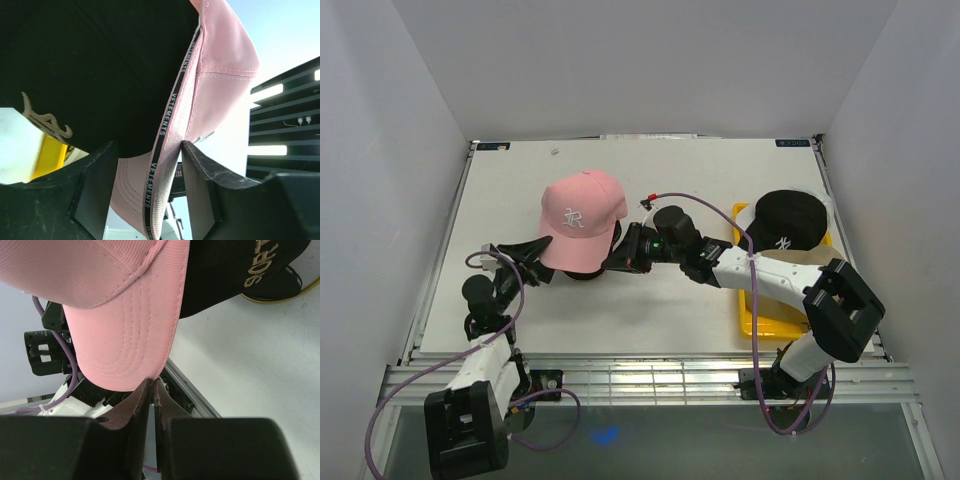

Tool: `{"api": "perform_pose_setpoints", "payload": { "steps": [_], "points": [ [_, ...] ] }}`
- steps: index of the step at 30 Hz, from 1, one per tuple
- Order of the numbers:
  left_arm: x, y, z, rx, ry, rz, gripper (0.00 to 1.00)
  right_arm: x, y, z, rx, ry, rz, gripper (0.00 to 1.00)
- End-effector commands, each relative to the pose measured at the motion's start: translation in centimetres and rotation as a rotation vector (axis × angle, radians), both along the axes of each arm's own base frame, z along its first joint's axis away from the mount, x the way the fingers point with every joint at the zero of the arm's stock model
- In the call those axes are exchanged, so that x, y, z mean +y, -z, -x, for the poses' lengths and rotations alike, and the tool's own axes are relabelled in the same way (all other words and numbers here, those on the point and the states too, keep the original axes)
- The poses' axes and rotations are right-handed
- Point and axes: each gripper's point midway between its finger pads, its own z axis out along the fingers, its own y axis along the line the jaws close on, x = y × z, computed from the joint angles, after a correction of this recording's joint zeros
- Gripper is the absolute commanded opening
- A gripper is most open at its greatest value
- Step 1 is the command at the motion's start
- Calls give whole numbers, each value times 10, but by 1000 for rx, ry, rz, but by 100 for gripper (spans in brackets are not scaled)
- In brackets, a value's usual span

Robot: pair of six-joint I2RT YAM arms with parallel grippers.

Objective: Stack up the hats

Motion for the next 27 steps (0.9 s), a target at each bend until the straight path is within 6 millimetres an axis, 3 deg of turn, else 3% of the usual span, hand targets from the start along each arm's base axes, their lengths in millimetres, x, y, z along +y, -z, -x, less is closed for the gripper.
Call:
{"api": "perform_pose_setpoints", "payload": {
  "steps": [1, 15, 22, 27],
  "points": [
    [-3, 45, 12, 100, 9, -41, 65, 1, -3, -3, -47, -8, 1, 13],
    [-2, 75, 16, 192, 0, -136, 66, -2, -3, -6, -65, -17, 14, 12],
    [0, 65, 10, 168, -5, -153, 54, -2, 5, -5, -55, -23, 26, 12],
    [0, 73, 12, 195, -9, -149, 35, -3, 3, -6, -67, -19, 32, 12]
  ]
}}
